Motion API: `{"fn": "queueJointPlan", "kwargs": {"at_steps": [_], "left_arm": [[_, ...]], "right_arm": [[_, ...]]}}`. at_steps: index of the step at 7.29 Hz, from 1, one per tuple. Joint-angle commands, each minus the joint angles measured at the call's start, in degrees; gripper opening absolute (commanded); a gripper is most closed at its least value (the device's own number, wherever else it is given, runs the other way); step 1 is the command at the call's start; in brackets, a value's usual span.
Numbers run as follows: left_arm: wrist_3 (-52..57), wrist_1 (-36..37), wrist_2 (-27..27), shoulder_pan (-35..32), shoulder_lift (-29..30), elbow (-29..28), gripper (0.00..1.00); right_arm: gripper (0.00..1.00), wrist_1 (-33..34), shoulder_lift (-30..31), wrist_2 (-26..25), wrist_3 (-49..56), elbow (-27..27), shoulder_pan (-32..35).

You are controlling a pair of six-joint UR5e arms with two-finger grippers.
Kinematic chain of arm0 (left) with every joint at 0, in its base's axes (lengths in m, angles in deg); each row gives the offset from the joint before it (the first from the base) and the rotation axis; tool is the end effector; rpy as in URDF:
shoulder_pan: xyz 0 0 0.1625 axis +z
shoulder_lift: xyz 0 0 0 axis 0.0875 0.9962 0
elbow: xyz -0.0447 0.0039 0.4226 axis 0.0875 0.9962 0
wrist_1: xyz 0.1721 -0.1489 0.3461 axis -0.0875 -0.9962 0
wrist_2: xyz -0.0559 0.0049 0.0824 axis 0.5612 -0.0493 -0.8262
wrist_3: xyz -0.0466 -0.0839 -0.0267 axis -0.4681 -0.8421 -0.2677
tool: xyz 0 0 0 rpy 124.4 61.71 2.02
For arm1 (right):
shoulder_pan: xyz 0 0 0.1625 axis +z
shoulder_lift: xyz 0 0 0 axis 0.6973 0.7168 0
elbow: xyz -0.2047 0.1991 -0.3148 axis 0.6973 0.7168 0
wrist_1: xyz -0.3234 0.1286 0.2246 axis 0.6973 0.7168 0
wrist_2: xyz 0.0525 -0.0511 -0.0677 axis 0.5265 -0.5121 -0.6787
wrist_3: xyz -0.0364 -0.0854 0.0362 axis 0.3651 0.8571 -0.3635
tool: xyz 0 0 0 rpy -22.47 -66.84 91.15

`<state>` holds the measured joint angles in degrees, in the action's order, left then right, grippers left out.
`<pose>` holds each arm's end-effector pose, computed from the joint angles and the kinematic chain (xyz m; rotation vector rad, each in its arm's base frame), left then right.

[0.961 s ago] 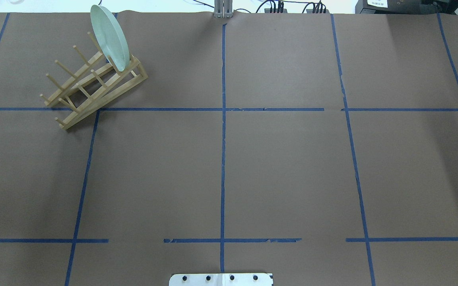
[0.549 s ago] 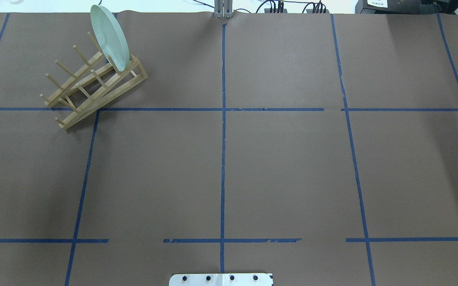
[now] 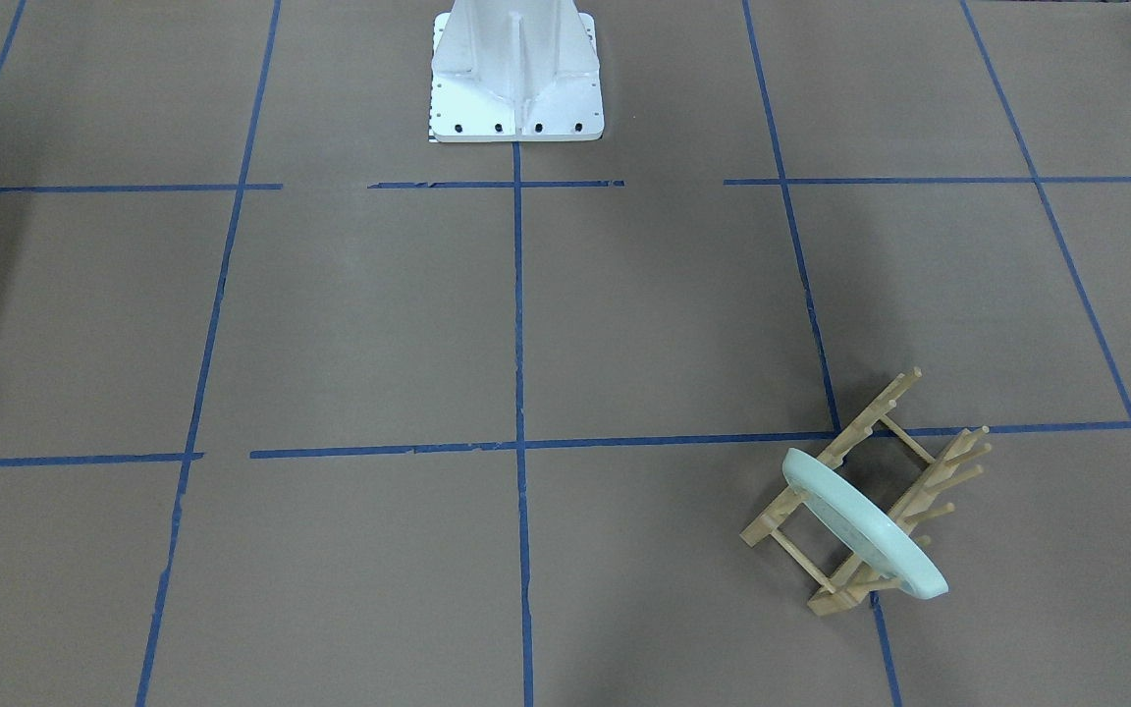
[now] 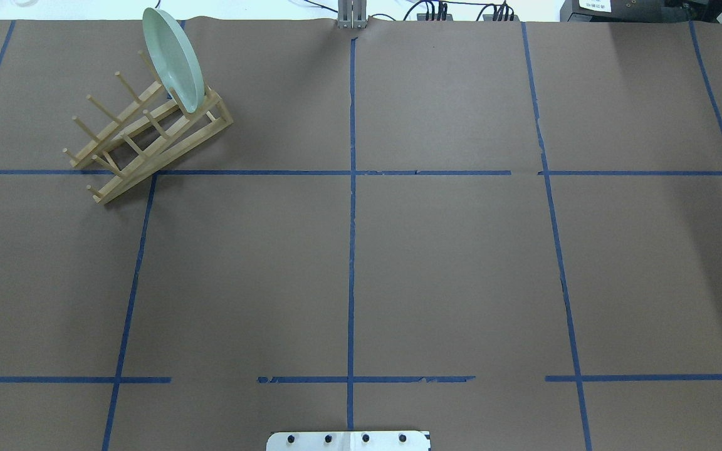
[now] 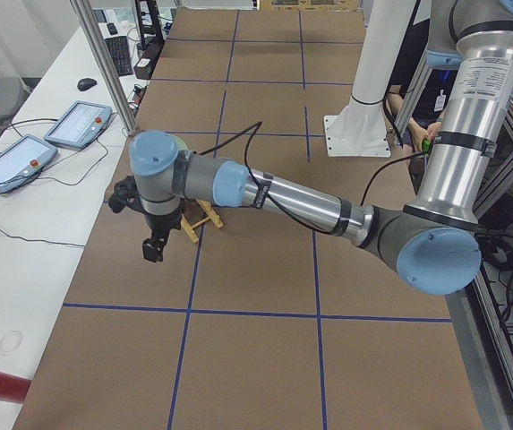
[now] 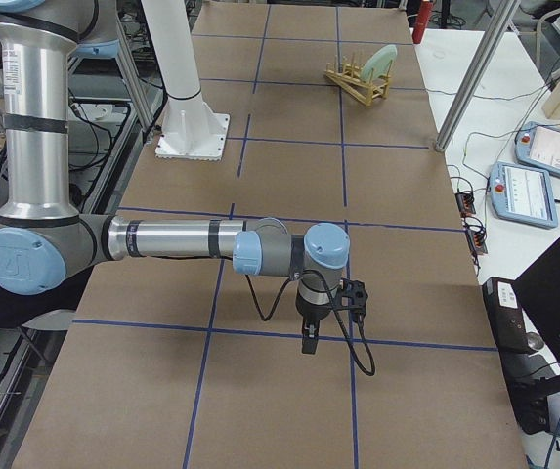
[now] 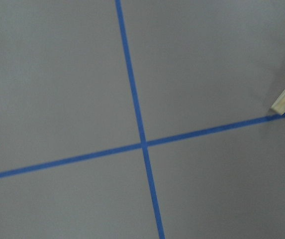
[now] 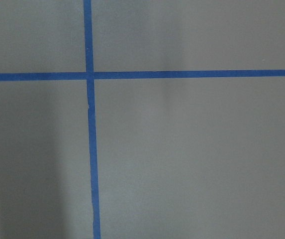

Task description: Place plate on table

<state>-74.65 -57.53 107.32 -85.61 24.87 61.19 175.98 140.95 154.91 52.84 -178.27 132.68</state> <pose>-0.0687 -0.6113 0.4372 0.3803 0.7642 0.2605 0.0634 -0.4680 0.6544 -0.0491 -0.6137 0.0358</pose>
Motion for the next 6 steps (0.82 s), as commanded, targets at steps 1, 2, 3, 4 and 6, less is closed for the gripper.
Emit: {"fn": "queueJointPlan", "kwargs": {"at_steps": [1,2,3,4,6], "left_arm": [[-11.05,-7.93,0.1,7.62,4.31,2.16,1.0],[-26.28,-17.2,-0.08,11.75,4.48,1.47,1.0],[-42.1,-25.82,-0.34,14.48,4.48,0.33,1.0],[-53.66,-30.69,-0.17,17.99,4.57,-1.59,1.0],[-75.36,-43.22,-0.52,21.88,6.83,-6.94,1.0]], "right_arm": [[1.0,0.0,0.0,0.0,-0.05,0.0,0.04],[1.0,0.0,0.0,0.0,-0.05,0.0,-0.05],[1.0,0.09,0.0,0.0,0.04,0.0,-0.05],[1.0,0.0,0.0,0.0,0.04,0.0,-0.05],[1.0,0.0,0.0,0.0,-0.04,0.0,0.04]]}}
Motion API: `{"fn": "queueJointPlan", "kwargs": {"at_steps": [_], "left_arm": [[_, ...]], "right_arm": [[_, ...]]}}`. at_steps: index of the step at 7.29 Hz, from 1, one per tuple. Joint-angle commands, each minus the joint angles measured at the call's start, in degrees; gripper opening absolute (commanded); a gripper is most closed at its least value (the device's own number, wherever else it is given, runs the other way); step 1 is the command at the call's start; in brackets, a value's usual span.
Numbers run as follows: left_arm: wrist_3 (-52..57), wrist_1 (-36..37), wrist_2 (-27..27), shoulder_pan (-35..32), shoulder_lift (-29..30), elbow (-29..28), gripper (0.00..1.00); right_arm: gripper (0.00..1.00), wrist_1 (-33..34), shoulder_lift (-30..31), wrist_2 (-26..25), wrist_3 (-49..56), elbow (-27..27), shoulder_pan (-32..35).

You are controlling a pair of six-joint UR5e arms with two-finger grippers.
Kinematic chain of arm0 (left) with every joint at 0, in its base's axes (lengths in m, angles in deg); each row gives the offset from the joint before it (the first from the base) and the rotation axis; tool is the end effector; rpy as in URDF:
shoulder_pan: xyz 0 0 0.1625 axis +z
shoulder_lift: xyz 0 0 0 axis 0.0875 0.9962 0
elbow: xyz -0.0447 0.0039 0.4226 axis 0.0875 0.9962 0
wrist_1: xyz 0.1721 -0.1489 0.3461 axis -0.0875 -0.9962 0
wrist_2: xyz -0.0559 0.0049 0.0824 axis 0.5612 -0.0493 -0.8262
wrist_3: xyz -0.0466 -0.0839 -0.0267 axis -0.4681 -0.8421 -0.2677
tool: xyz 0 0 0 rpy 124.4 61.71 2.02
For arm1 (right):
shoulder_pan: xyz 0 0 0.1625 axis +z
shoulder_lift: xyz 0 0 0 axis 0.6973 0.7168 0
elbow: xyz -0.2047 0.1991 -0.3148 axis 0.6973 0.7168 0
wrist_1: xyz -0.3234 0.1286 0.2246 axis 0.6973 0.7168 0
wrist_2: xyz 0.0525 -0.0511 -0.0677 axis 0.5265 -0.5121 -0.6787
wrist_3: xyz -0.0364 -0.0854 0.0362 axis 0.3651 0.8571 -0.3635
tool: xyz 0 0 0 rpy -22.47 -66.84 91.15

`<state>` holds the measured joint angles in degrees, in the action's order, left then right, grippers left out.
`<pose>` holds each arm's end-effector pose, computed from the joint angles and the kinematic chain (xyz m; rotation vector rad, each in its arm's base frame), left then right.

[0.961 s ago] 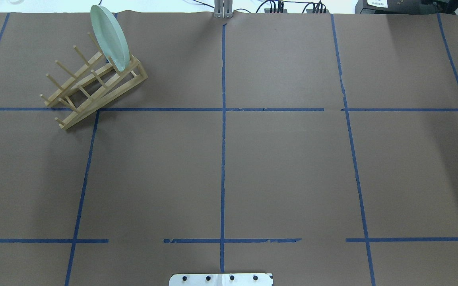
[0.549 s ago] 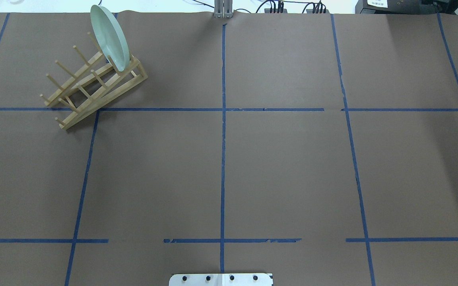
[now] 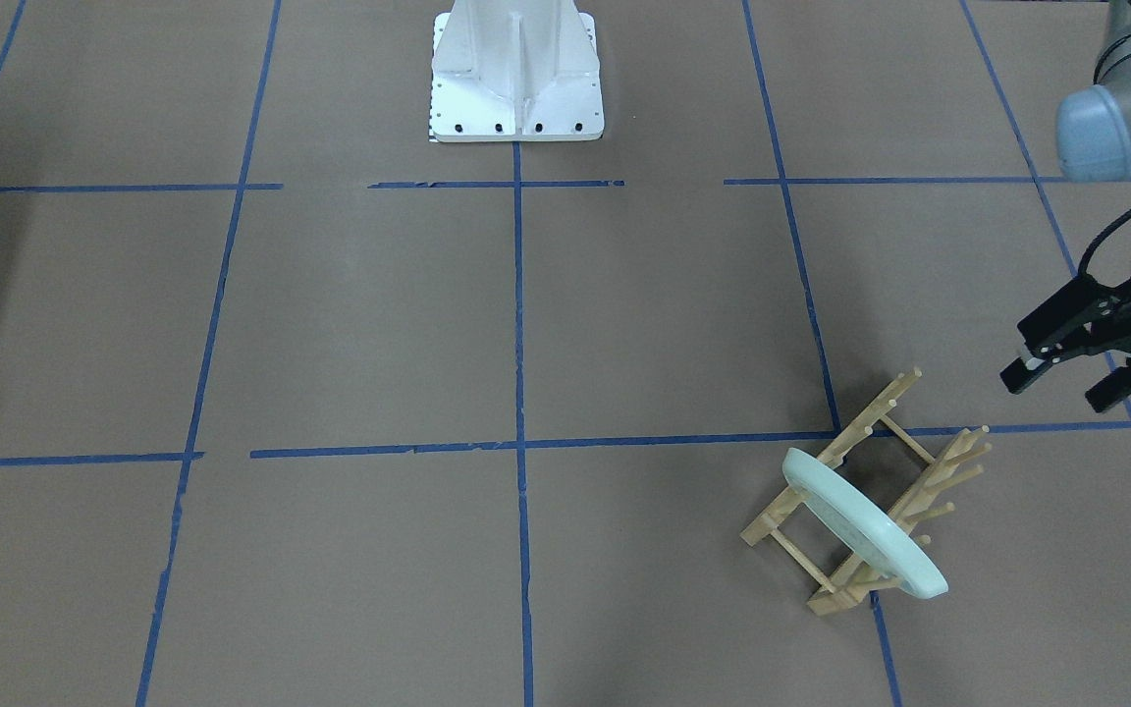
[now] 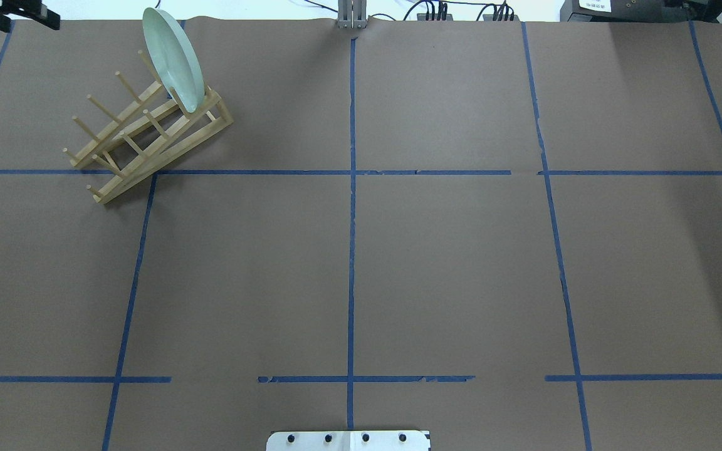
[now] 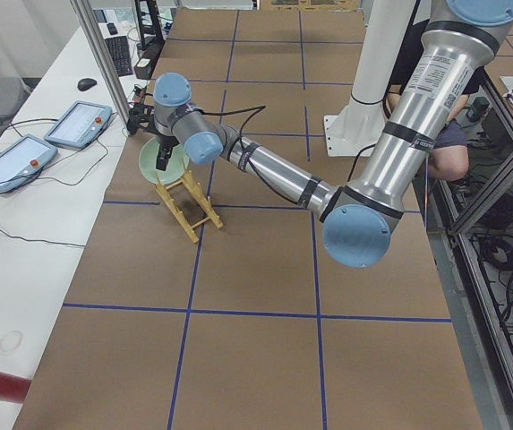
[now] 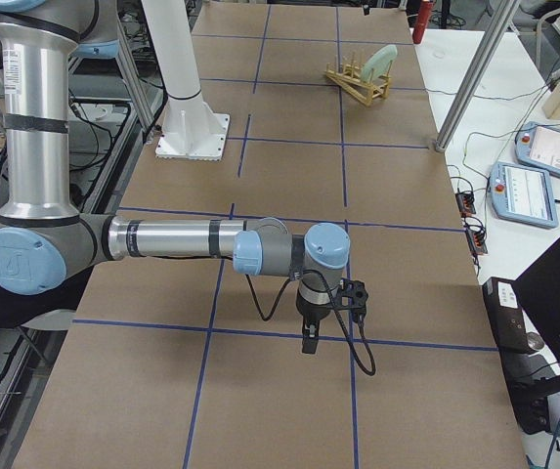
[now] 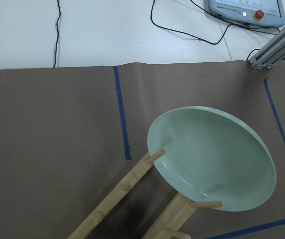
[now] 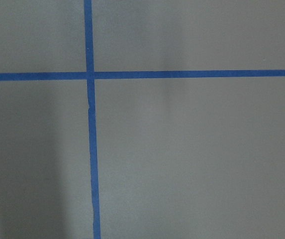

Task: Place plate on table
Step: 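Move the left gripper to the pale green plate in the wooden rack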

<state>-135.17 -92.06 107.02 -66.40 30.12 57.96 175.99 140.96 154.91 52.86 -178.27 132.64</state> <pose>0.1445 -0.6257 0.3346 0.3282 1.1195 -0.1328 0.0630 -0.4679 0.6545 -0.0495 -0.6136 0.0349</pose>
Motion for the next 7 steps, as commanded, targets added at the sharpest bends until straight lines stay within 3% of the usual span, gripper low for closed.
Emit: {"fn": "queueJointPlan", "kwargs": {"at_steps": [1,2,3,5,6,7], "left_arm": [[-23.74,-17.82,-2.57,3.47,2.48,-8.19,1.0],[-30.88,-23.05,-9.82,5.74,2.75,-9.88,1.0],[-38.44,-24.67,-12.85,7.41,5.54,-12.42,1.0],[-48.04,-29.74,-14.62,8.39,6.53,-13.94,1.0],[-50.88,-31.43,-18.81,10.49,6.62,-14.55,1.0],[-50.82,-31.89,-19.46,11.55,6.62,-15.17,1.0]], "right_arm": [[1.0,-0.01,0.0,0.0,0.02,0.0,0.07],[1.0,0.08,0.0,0.0,0.02,0.0,-0.02],[1.0,0.08,0.0,0.0,0.02,0.0,-0.02],[1.0,-0.01,0.0,0.0,0.02,0.0,-0.02],[1.0,0.08,0.0,0.0,0.02,0.0,-0.02],[1.0,-0.01,0.0,0.0,0.02,0.0,-0.02]]}}
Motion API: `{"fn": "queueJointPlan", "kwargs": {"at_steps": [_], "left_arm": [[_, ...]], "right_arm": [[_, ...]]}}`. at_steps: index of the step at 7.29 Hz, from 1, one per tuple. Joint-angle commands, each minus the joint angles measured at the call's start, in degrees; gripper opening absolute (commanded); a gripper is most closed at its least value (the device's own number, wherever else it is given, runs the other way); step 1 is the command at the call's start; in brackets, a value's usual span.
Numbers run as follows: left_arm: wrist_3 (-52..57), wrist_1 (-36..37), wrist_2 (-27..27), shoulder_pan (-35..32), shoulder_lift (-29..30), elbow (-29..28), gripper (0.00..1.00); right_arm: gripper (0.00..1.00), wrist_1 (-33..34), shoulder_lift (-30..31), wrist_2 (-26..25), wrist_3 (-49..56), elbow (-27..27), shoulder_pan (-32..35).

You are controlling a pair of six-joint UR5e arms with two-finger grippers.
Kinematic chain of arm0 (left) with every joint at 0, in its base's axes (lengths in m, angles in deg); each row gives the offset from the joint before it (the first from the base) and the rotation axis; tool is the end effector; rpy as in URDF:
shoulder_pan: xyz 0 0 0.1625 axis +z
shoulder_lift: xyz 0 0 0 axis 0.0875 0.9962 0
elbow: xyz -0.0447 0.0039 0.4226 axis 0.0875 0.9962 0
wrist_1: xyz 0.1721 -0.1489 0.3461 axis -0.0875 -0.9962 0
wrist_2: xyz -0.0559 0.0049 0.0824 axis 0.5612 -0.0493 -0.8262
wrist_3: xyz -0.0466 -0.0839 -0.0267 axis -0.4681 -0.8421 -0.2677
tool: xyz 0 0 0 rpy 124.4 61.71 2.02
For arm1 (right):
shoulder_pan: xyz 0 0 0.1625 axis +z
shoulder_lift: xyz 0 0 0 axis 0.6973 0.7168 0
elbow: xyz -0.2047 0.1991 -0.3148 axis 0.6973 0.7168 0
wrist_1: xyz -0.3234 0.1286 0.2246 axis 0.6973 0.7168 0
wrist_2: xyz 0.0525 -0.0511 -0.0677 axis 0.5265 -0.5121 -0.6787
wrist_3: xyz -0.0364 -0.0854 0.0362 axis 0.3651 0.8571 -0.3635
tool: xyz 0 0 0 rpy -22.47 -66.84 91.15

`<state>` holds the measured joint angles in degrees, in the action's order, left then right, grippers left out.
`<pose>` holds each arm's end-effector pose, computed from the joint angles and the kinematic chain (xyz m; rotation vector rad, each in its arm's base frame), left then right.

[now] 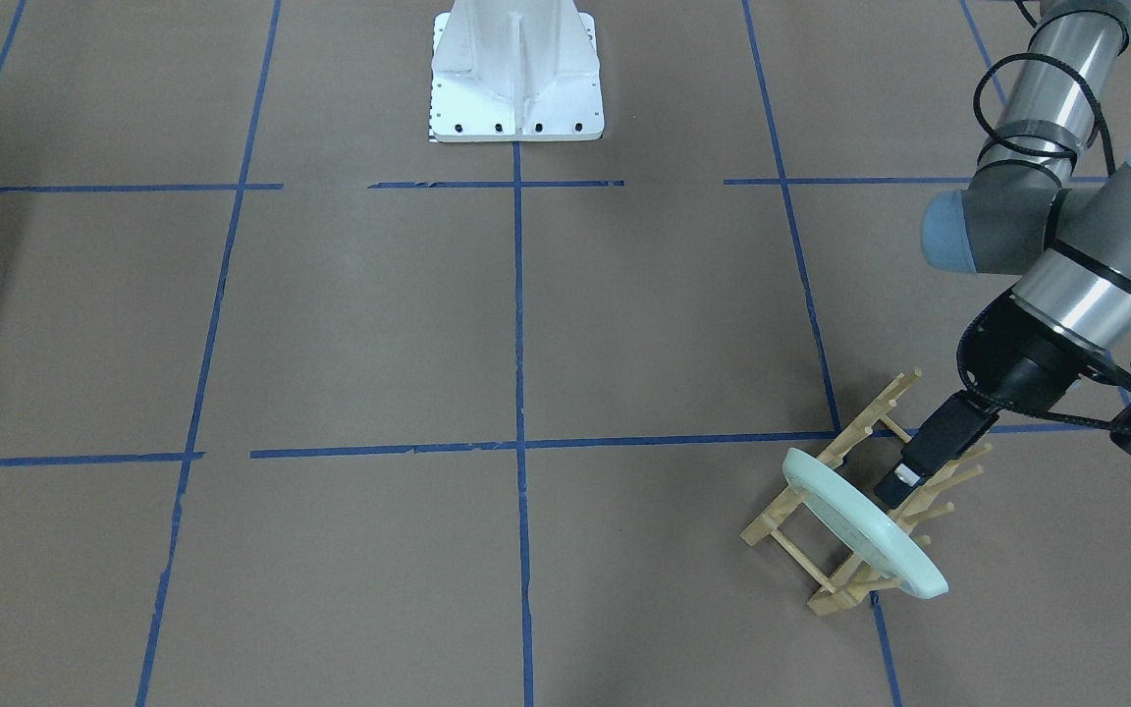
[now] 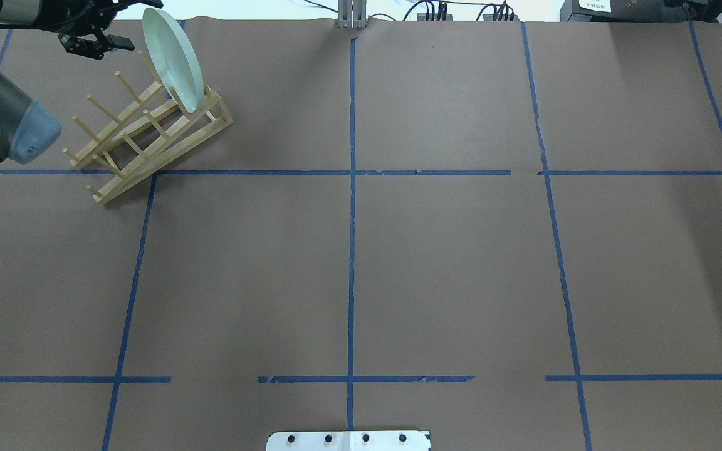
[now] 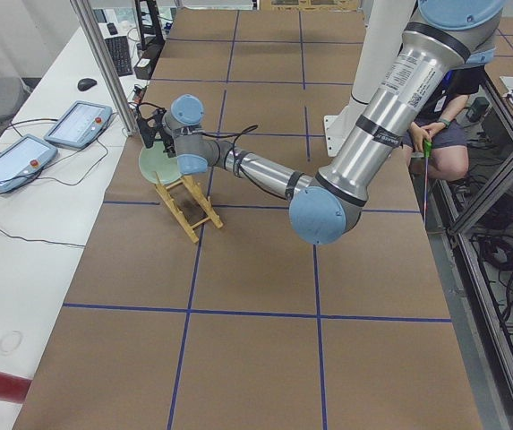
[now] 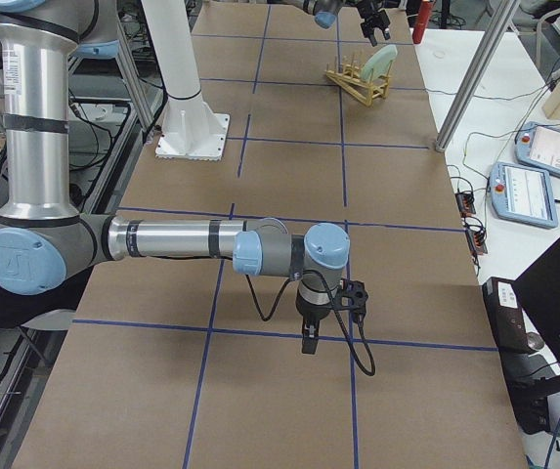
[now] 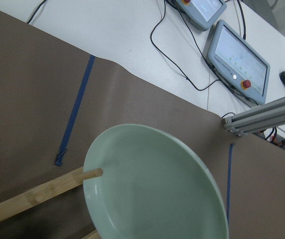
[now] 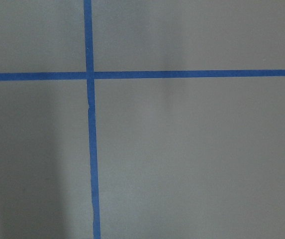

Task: Place plate on table
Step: 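Move the left gripper to the pale green plate in the wooden rack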

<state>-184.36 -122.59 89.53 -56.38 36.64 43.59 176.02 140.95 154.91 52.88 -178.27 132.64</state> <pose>0.2564 -0.6514 0.3251 0.2021 1.4183 -0.7206 0.0630 -0.4680 0.6544 -0.0497 -0.6136 0.0347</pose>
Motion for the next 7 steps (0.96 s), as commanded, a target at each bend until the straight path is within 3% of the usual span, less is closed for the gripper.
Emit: {"fn": "queueJointPlan", "kwargs": {"at_steps": [1,7], "left_arm": [[-1.63,-2.06,-2.06,1.98,0.01,-0.89,0.96],[-1.54,-2.25,-2.42,3.13,0.36,-0.98,0.37]], "right_arm": [[1.0,-0.04,0.0,0.0,-0.08,0.0,-0.01],[1.0,-0.04,0.0,0.0,0.01,0.0,-0.01]]}}
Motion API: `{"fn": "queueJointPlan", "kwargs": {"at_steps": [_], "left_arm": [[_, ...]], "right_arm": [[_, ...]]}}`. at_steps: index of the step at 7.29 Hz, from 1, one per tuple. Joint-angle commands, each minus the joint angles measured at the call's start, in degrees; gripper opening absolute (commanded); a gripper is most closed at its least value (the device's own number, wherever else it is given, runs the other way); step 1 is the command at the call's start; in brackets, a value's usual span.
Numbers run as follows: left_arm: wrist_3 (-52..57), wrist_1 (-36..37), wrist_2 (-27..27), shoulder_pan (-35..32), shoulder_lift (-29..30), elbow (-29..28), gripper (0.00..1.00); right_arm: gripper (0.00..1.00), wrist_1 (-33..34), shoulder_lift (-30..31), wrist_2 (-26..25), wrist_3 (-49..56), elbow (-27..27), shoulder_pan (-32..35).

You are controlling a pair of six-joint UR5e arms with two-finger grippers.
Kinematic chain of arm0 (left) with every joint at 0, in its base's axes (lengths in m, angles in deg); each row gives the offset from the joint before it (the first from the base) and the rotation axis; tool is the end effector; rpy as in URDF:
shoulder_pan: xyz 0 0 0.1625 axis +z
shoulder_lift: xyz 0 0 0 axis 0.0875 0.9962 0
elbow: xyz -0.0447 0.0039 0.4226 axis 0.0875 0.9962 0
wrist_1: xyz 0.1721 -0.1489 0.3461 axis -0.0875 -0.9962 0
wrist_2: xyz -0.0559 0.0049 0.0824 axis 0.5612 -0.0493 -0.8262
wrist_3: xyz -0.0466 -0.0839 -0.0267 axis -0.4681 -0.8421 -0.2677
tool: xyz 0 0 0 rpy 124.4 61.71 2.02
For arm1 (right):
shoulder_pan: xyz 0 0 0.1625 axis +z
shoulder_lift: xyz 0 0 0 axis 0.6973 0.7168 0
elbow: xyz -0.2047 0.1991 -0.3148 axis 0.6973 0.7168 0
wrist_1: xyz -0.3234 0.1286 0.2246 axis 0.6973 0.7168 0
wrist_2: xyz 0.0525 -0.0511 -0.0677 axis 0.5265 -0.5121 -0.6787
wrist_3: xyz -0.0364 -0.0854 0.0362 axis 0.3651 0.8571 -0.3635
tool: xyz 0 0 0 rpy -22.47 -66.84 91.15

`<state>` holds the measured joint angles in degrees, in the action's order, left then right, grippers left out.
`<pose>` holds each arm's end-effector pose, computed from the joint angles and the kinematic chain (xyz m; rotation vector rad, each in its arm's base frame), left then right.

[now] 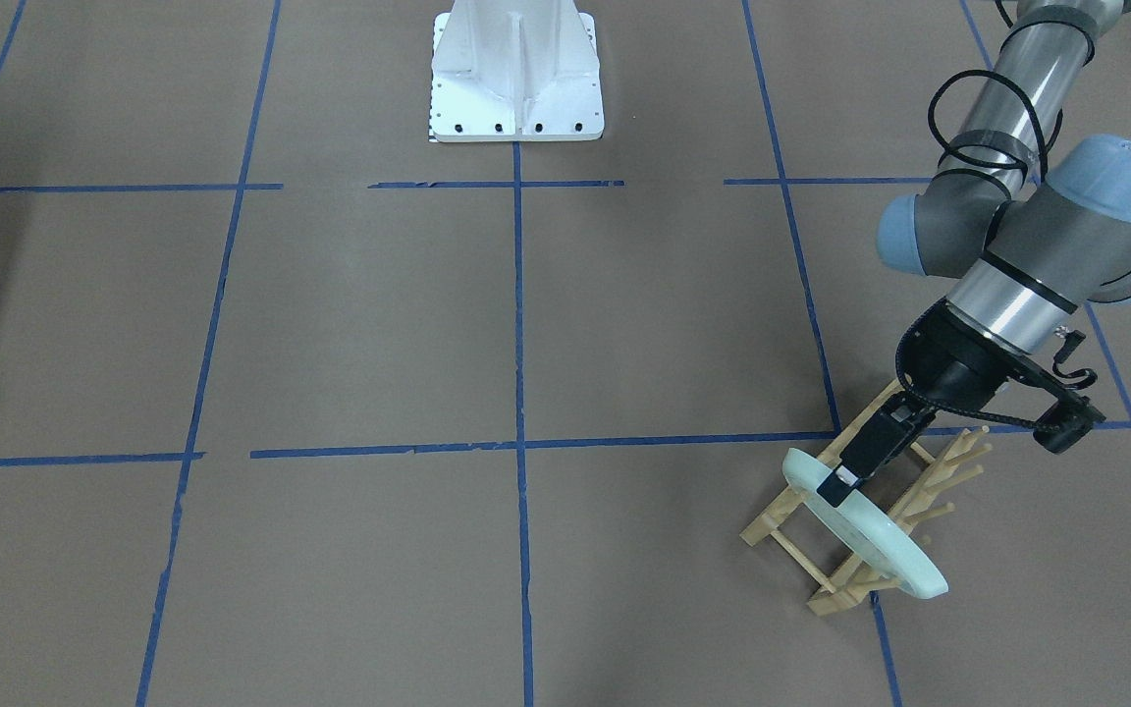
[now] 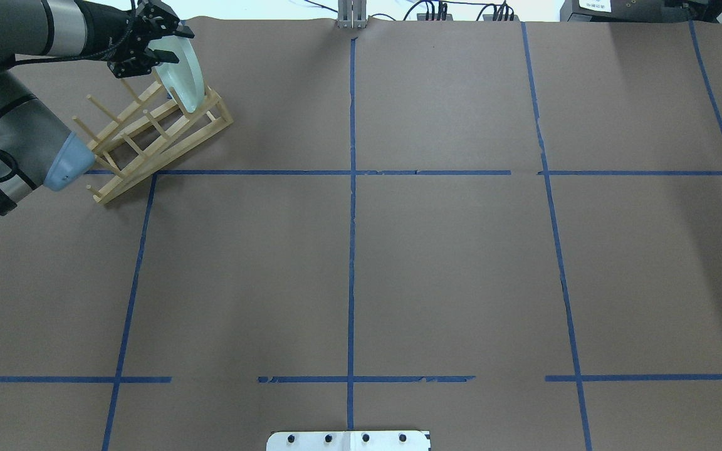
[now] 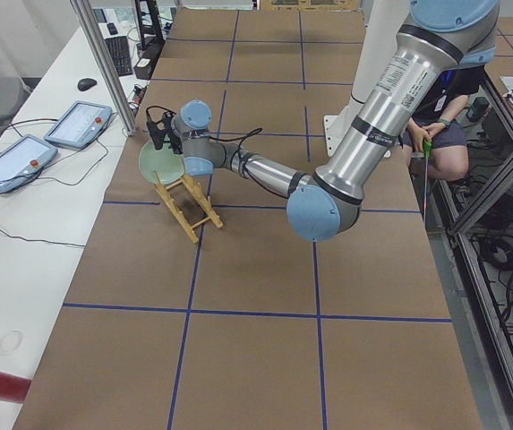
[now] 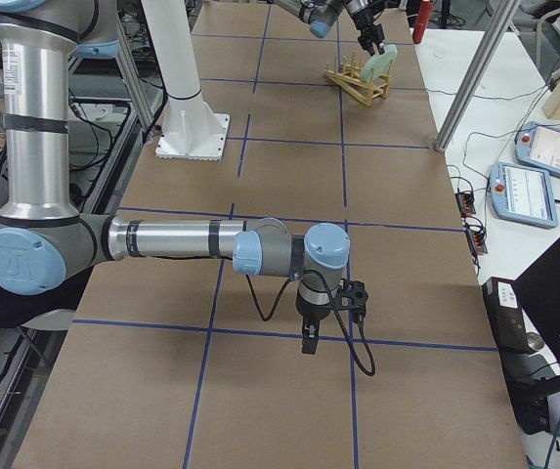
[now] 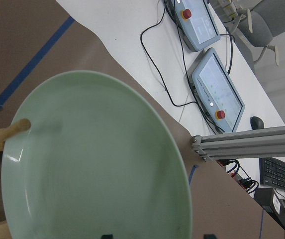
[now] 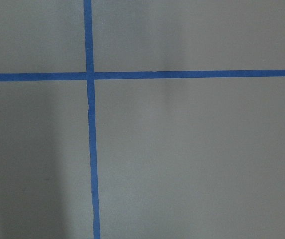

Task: Place plate on table
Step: 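Move the left gripper to the pale green plate in the wooden rack, then grasp the plate's rim with the left gripper and lift it from the rack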

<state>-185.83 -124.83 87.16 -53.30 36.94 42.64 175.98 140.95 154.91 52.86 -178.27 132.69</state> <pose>0.2894 -0.6410 0.3256 0.1937 1.4409 -0.7127 0.0635 -0.4680 0.6544 -0.0489 -0.6137 0.0356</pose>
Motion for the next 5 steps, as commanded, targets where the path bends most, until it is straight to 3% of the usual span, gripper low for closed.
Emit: {"fn": "queueJointPlan", "kwargs": {"at_steps": [1,2,5], "left_arm": [[-0.07,-0.09,0.04,0.04,0.06,-0.03,0.21],[-0.07,-1.66,0.04,-0.13,-0.29,-0.03,0.02],[-0.5,-6.31,0.66,-2.58,-0.56,0.14,0.0]], "right_arm": [[1.0,0.0,0.0,0.0,0.02,0.0,-0.06],[1.0,0.0,0.0,0.0,0.02,0.0,0.03],[1.0,0.0,0.0,0.0,-0.06,0.0,-0.06]]}}
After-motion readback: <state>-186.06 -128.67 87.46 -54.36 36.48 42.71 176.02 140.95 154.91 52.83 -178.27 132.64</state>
